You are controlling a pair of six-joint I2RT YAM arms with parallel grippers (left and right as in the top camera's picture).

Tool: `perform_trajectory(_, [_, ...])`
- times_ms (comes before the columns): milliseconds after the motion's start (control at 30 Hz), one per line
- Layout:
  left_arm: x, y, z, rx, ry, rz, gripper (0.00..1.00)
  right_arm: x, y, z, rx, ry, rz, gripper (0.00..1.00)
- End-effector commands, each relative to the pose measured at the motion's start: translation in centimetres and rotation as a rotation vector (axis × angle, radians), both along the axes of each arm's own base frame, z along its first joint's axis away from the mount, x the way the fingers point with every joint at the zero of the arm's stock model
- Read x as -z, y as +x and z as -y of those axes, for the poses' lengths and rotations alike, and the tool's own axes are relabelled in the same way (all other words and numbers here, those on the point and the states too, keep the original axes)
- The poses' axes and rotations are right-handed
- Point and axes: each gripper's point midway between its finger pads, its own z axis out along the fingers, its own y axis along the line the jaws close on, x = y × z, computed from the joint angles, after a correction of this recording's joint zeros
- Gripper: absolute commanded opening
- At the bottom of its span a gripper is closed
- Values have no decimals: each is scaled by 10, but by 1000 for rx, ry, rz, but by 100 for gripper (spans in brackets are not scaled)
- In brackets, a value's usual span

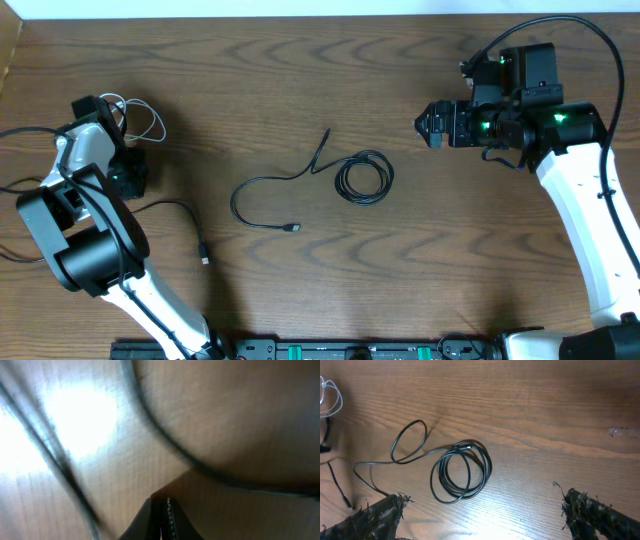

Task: Untangle cables

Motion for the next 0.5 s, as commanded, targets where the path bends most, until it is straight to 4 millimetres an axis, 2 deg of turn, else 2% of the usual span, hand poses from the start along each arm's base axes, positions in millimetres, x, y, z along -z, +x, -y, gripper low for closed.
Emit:
perform_trajectory(0, [34, -53, 32, 3, -157, -209, 7, 2, 0, -5, -10, 0, -4, 99])
perform_trajectory(133, [20, -68, 34, -13, -182, -250, 7, 2, 0, -5, -10, 0, -6, 99])
perform_trajectory(200, [11, -67, 32, 5, -175, -231, 7, 2, 0, -5, -10, 0, -6, 99])
perform_trajectory(367, [-19, -29, 12, 96, -69, -29, 8, 1, 1, -5, -10, 2, 4, 99])
perform_trajectory(400, [-26, -21, 8, 96, -46, 12, 9, 1, 1, -5, -10, 2, 4, 99])
perform_trajectory(467, [-40, -2, 2, 102, -9, 110, 33, 1, 1, -5, -10, 1, 3, 99])
